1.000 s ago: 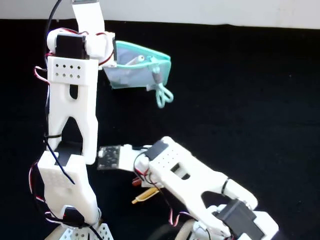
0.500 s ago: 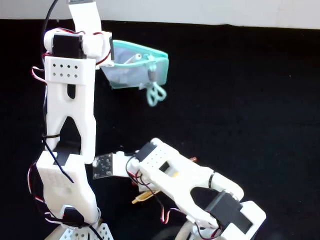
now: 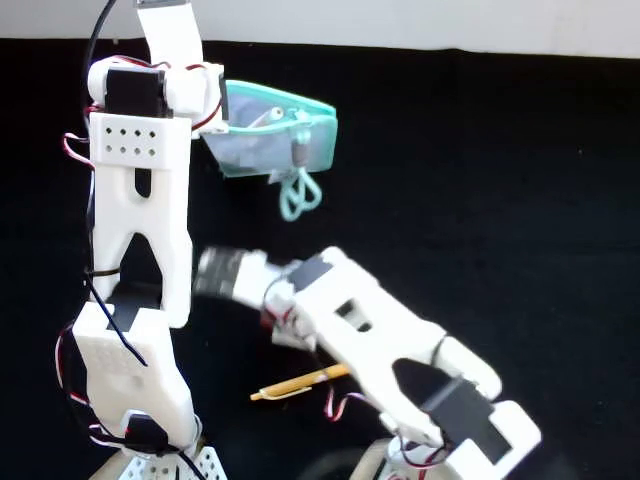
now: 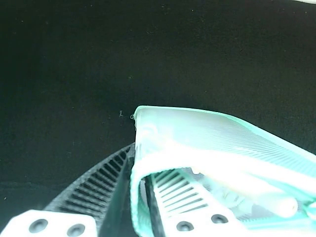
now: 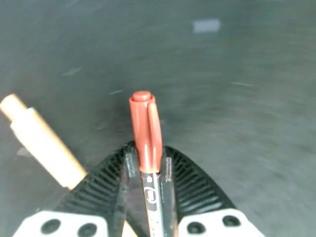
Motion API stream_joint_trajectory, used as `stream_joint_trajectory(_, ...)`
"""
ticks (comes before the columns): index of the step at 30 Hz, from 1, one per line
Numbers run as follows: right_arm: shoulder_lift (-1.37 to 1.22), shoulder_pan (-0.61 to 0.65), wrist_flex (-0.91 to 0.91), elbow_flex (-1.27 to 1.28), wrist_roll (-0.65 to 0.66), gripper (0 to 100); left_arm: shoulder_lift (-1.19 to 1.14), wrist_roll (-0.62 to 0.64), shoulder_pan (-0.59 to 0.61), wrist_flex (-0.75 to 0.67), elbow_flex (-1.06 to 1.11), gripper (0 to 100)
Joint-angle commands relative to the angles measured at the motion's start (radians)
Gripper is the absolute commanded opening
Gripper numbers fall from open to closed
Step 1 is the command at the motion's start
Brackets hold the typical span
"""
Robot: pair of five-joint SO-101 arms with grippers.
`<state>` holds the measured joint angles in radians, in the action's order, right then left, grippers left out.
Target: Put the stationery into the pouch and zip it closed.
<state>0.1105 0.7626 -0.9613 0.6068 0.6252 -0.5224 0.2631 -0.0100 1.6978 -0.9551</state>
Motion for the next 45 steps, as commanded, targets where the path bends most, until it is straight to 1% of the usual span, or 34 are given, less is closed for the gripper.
stream_joint_trajectory(1, 0.097, -0.101, 0.008, -0.079, -0.127, 0.8, -0.041, 0.006, 0.010, -0.003, 0.025, 1)
stream_joint_trajectory(6, 0.174, -0.220, 0.004, -0.133, -0.295, 0.8, -0.041, 0.006, 0.010, -0.003, 0.025, 1)
stream_joint_trajectory(10, 0.234, -0.288, 0.004, -0.151, -0.396, 0.8, -0.041, 0.006, 0.008, -0.003, 0.025, 1)
stream_joint_trajectory(14, 0.294, -0.325, 0.010, -0.162, -0.525, 0.8, -0.041, 0.006, 0.007, -0.003, 0.025, 1)
stream_joint_trajectory(20, 0.355, -0.361, 0.002, -0.302, -0.701, 0.7, -0.041, 0.006, 0.005, -0.003, 0.025, 1)
stream_joint_trajectory(26, 0.355, -0.366, 0.008, -0.522, -0.778, 0.7, -0.041, 0.006, 0.005, -0.003, 0.025, 1)
stream_joint_trajectory(31, 0.332, -0.364, 0.010, -0.734, -0.878, 0.7, -0.042, 0.011, 0.004, -0.003, 0.025, 1)
stream_joint_trajectory(36, 0.259, -0.297, 0.010, -0.929, -0.953, 0.7, -0.042, 0.009, 0.004, -0.017, 0.030, 1)
stream_joint_trajectory(40, 0.216, -0.252, 0.010, -1.041, -0.964, 0.7, -0.042, 0.008, 0.004, -0.017, 0.030, 1)
stream_joint_trajectory(45, 0.147, -0.245, 0.010, -1.198, -0.965, 0.7, -0.042, 0.008, 0.004, -0.017, 0.030, 1)
